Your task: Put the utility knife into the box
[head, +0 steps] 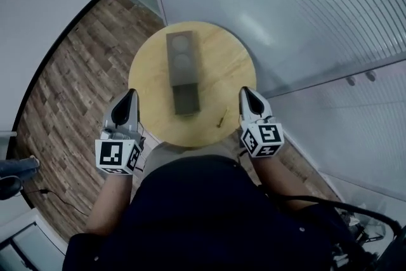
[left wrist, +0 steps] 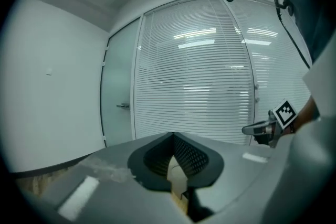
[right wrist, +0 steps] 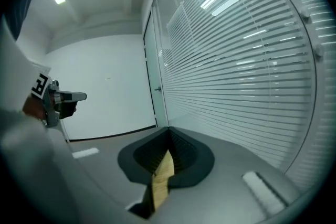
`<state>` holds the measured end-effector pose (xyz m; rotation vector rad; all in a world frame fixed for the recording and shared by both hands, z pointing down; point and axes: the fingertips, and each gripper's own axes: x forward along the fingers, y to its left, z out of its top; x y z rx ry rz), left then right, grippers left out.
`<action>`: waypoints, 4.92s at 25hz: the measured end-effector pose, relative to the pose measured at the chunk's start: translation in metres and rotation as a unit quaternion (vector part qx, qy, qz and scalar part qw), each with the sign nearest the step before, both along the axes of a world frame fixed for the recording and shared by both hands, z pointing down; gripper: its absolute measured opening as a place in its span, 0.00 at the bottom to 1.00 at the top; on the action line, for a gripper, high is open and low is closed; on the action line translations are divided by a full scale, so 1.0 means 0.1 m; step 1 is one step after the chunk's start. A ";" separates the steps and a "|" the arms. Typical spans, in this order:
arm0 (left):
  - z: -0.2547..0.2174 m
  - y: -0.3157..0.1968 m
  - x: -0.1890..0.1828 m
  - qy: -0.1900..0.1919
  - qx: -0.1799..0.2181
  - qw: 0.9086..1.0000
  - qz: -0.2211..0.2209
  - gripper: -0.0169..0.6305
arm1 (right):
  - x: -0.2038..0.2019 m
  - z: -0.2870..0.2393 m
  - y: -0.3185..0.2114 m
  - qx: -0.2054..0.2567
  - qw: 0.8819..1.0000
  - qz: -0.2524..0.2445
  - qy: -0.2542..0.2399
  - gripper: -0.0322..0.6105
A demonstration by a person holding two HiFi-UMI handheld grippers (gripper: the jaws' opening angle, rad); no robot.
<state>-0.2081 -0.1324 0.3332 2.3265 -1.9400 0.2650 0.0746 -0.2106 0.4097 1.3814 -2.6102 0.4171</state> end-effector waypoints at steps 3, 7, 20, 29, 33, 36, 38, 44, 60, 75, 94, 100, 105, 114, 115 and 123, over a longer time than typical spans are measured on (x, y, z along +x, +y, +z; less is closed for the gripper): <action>-0.01 -0.16 0.02 -0.002 0.001 1.000 0.025 0.03 | 0.01 -0.01 0.02 -0.001 1.000 0.016 0.002 0.06; 0.08 -0.42 0.15 -0.006 -0.001 0.997 0.074 0.03 | 0.08 0.07 0.00 -0.013 0.999 0.049 0.019 0.06; 1.19 -0.86 0.59 -0.013 -0.072 0.986 0.150 0.03 | 0.13 1.09 0.16 -0.084 0.991 0.097 0.047 0.06; 1.65 -0.83 0.91 -0.046 -0.105 0.976 0.187 0.03 | 0.16 1.95 0.39 -0.146 0.982 0.112 0.043 0.06; 1.85 -0.74 1.03 -0.044 -0.117 0.970 0.208 0.03 | 0.14 2.30 0.52 -0.173 0.976 0.120 0.055 0.06; 1.95 -0.67 1.05 -0.033 -0.127 0.969 0.208 0.03 | 0.16 2.48 0.60 -0.190 0.972 0.124 0.061 0.13; 2.01 -0.62 1.04 -0.029 -0.132 0.969 0.207 0.03 | 0.13 2.58 0.64 -0.200 0.970 0.120 0.064 0.19; 2.23 -0.57 1.03 -0.018 -0.144 0.969 0.201 0.03 | 0.04 2.83 0.69 -0.222 0.966 0.109 0.080 0.23; 2.13 -0.61 0.81 -0.007 -0.146 0.974 0.171 0.03 | 0.05 2.76 0.59 -0.229 0.961 0.101 0.113 0.16; 1.42 -0.65 0.56 -0.004 -0.092 0.986 0.139 0.03 | -0.15 1.87 0.28 -0.169 0.978 0.058 0.106 0.16; 0.29 -0.48 0.07 -0.012 -0.005 0.996 0.085 0.03 | -0.19 0.47 0.10 -0.083 0.993 0.021 0.082 0.16; 0.21 -0.40 0.06 -0.005 0.000 0.997 0.074 0.03 | -0.15 0.43 0.02 -0.081 0.994 0.022 0.076 0.16; 0.12 -0.25 -0.05 0.001 0.006 0.999 0.052 0.03 | -0.41 0.42 -0.01 -0.075 0.994 -0.010 0.075 0.16; -0.06 0.12 -0.62 -0.001 0.008 1.000 -0.026 0.03 | -1.06 0.35 0.10 -0.076 0.989 -0.094 0.089 0.16; -0.03 0.18 -0.66 -0.001 0.007 0.999 -0.034 0.03 | -1.11 0.38 0.12 -0.077 0.988 -0.102 0.089 0.16; 0.10 0.61 -1.04 0.000 0.001 0.996 -0.093 0.03 | -1.58 0.50 0.26 -0.076 0.981 -0.155 0.091 0.16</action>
